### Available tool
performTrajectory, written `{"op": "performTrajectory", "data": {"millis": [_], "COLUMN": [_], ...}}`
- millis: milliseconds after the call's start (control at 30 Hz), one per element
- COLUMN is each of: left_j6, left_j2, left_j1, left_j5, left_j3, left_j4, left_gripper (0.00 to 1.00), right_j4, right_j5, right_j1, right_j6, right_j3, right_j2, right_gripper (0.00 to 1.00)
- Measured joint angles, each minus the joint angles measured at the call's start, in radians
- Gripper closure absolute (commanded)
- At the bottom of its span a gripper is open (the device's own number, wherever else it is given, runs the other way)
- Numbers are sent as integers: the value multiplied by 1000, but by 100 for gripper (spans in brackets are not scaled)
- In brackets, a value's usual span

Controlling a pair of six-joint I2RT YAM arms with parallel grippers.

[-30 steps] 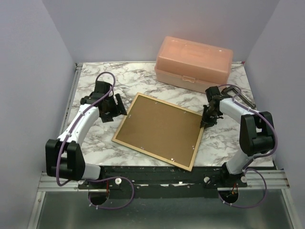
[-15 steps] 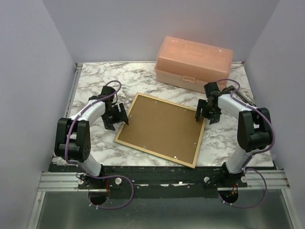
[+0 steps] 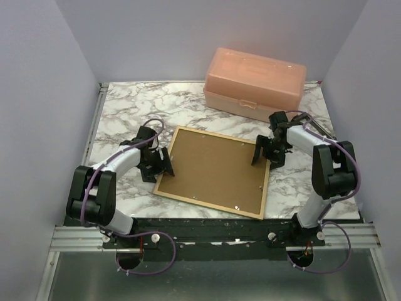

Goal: Put the photo into the frame

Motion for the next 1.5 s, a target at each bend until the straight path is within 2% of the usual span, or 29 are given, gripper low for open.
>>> {"op": "performTrajectory", "data": {"millis": [233,333,400,633,933,1167,1500], "left_j6": [-57,-88,-108,-134,-135,-126,-81], "left_j2": [-133,-177,-203,-214,-198,-195,-208], "left_j1": [-93,-115,-121,-127,-126,-99,-39], "left_j5": [-15,-14,-16,-24,-25,-26,-100], "left_j3": [-124,-162,-181,-187,-172,-159,-159], "left_j4": [-8,-13,-16,-21,-33,-47,-130], "left_gripper": [23,22,21,20,20,20,20], "right_j4": [-21,-16,-14,-27,-83,-85,-105], "right_j5": [26,58,74,104,108,114,175], "right_j1": [13,35,48,72,92,173,310], "right_j6": [-36,-42,-42,-32,1,20,32], "right_j3": [171,200,197,96,-6,-6,122], "right_j2": [127,147,146,55,-76,-28,71], "right_gripper": [18,12,8,4,6,6,5]}}
